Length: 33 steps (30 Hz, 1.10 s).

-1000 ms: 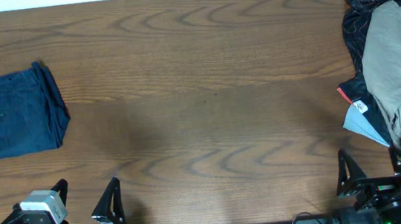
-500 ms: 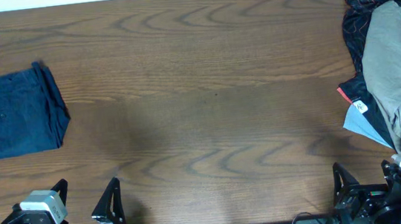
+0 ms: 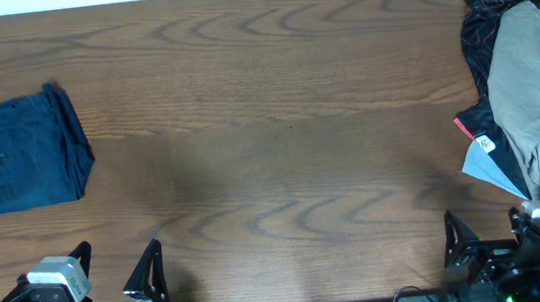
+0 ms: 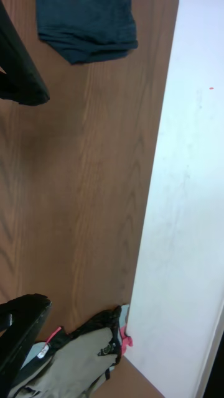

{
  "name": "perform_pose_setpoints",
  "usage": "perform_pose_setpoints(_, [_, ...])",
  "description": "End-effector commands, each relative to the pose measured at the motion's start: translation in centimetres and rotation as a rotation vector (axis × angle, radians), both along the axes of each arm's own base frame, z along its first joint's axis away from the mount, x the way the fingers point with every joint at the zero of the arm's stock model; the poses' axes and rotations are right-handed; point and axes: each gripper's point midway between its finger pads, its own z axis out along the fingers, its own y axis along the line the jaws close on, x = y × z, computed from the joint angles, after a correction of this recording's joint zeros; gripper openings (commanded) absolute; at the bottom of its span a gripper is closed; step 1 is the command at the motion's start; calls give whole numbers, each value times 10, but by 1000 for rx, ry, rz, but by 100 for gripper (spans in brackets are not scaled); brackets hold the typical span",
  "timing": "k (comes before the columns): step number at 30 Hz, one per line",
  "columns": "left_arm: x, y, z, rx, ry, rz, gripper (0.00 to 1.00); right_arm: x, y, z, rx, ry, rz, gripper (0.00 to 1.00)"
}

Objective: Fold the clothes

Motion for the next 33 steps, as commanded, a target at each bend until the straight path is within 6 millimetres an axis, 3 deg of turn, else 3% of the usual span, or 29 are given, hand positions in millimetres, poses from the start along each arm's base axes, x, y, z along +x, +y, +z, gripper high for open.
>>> perform_pose_setpoints(1, [2,1,-2,2,3,8,98,6,-1,-6,-62,-59,22,99])
perform_pose_setpoints(17, [2,1,-2,2,3,8,98,92,6,-33,-99,-370,43,99])
perform_pose_setpoints(26, [2,1,-2,3,3,8,98,111,4,-43,-210,-541,31,99])
perform_pose_setpoints(33, [2,1,-2,2,3,8,98,113,-1,-82,-248,-390,29,99])
